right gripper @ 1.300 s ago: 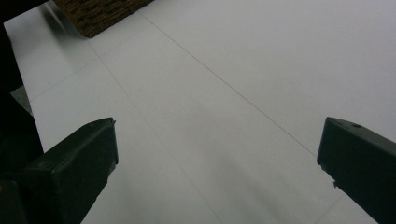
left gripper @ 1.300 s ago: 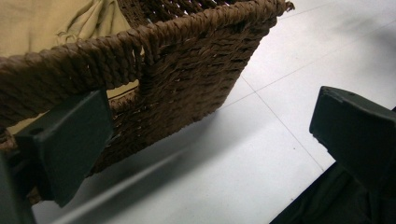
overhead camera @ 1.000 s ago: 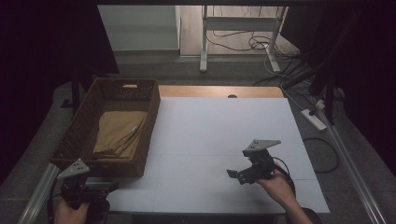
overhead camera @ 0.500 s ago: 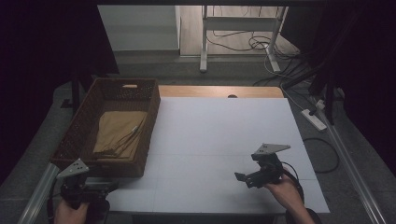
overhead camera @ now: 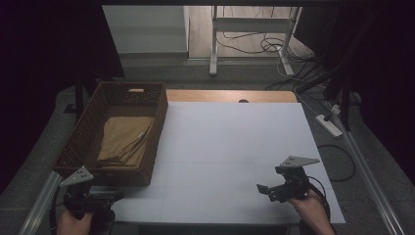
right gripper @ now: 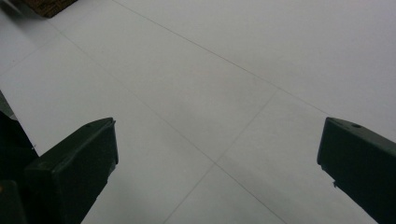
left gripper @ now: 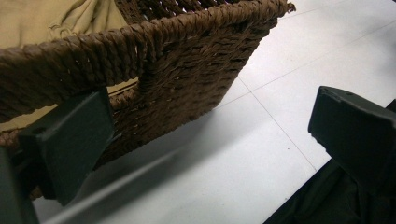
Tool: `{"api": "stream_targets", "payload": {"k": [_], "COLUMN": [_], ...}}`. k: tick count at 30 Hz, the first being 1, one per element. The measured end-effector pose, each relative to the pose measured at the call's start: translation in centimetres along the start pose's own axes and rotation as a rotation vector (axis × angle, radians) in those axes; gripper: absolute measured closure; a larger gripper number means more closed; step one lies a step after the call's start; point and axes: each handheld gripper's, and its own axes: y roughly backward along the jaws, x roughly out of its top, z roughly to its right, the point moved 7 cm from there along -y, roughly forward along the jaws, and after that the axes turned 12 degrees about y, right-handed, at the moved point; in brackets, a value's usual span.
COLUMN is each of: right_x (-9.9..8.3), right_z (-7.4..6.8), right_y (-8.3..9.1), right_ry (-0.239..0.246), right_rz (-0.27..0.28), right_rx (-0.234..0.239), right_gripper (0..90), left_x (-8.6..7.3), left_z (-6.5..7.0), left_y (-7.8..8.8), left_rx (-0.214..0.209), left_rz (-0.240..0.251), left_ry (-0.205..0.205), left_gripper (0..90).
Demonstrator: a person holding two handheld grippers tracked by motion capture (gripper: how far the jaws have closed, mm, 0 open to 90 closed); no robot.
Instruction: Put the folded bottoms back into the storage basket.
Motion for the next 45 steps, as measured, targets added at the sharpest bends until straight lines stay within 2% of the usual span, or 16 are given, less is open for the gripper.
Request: {"api": "stream_targets", "payload": {"k": [10,18,28,38,45], "right_x": [-1.2,-1.5,-1.8,-2.3,-2.5], "right_z": [0.4,0.6,0.5,0.7,0.7], "right_y": [1.2,2.2,3.1,4.2,4.6], "right_ry": [-0.026,-0.05,-0.045,-0.08,-0.081], "right_rz": [-0.003,0.022,0.028,0.052,0.056], "right_rx": [-0.022,-0.037,-0.059,-0.079,-0.096], "right_gripper": [0.0,0.0,0.0,0.0,0.0], "left_x": [0.0,0.0,0.0,0.0,0.0], "left_z": [0.0,0.0,0.0,0.0,0.0], "left_y": [0.0,0.0,0.0,-0.1,-0.1], "left_rx": [0.001,0.001,-0.001,0.002,0.002], "left_rz": [-0.002,-0.003,-0.003,-0.006,-0.008], "left_ry": [0.0,0.002,0.004,0.002,0.001], "left_gripper": [0.8,0.9,0.9,0.9,1.0]}}
